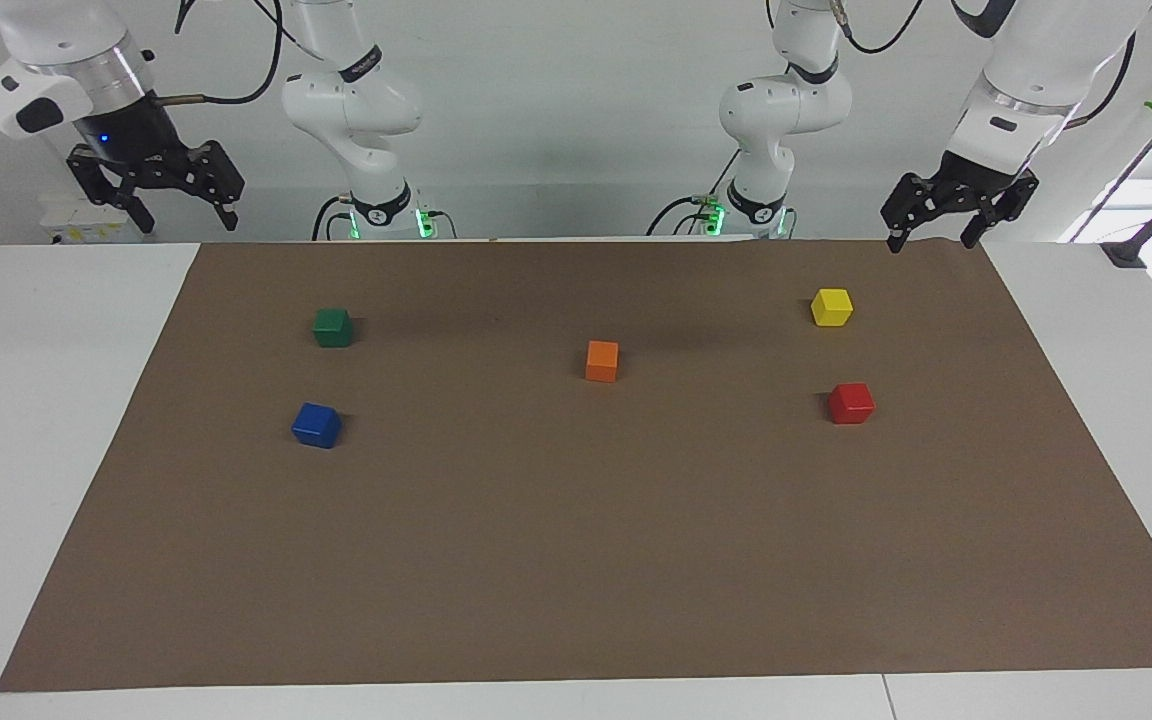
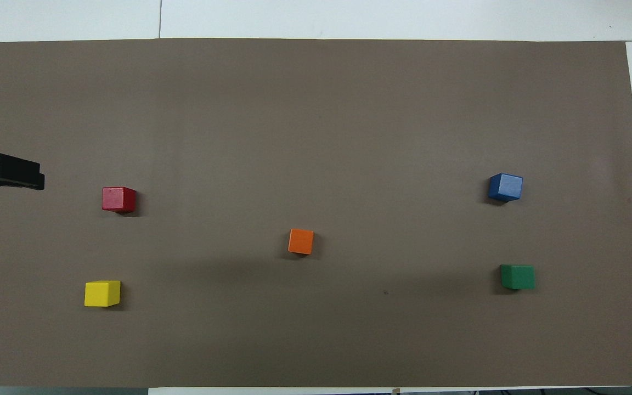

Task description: Transfer red block to right arm and stack on blue block

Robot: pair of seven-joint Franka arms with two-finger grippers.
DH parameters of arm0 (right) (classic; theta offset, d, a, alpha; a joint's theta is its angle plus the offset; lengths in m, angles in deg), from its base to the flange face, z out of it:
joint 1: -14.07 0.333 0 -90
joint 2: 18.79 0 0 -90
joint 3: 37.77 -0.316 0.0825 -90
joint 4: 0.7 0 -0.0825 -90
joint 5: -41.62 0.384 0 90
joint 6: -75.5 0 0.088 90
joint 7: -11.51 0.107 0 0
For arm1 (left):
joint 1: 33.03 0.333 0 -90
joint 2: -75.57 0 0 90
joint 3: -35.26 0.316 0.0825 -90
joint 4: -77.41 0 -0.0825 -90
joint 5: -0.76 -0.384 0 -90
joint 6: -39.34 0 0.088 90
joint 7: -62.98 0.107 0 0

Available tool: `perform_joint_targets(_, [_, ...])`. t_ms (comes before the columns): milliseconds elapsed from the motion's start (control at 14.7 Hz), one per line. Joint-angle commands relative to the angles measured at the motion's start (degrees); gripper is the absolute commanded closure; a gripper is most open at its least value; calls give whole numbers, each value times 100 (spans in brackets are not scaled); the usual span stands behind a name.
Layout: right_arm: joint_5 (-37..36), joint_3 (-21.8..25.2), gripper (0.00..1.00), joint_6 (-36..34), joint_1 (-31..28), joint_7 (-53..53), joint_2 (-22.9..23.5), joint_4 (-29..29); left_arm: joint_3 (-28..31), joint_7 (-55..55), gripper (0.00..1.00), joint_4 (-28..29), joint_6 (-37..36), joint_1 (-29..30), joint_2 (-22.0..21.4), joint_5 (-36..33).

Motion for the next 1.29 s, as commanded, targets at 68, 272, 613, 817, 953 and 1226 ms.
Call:
perform_joint_targets(68, [153,-67,0,-26,-130,97,-112,81,412,-9,0,170,175,-196,-103,70])
perform_joint_targets(272, [144,-76,0,-52,-122,97,-121,81,431,35,0,267,806,-214,63,70])
perform_joint_targets(613, [144,-85,0,-70,-113,97,-130,81,448,350,0,1513,2536,-153,642,44])
perform_joint_targets(817, [144,-94,0,-34,-86,106,-130,72,474,413,0,2365,3854,-57,968,9])
perform_joint_targets(953, [144,-94,0,-34,-86,97,-130,63,475,431,0,2683,4462,14,1144,9])
perform_joint_targets(1226, [144,-102,0,-43,-95,71,-200,-16,475,581,0,3193,5035,14,1338,-9])
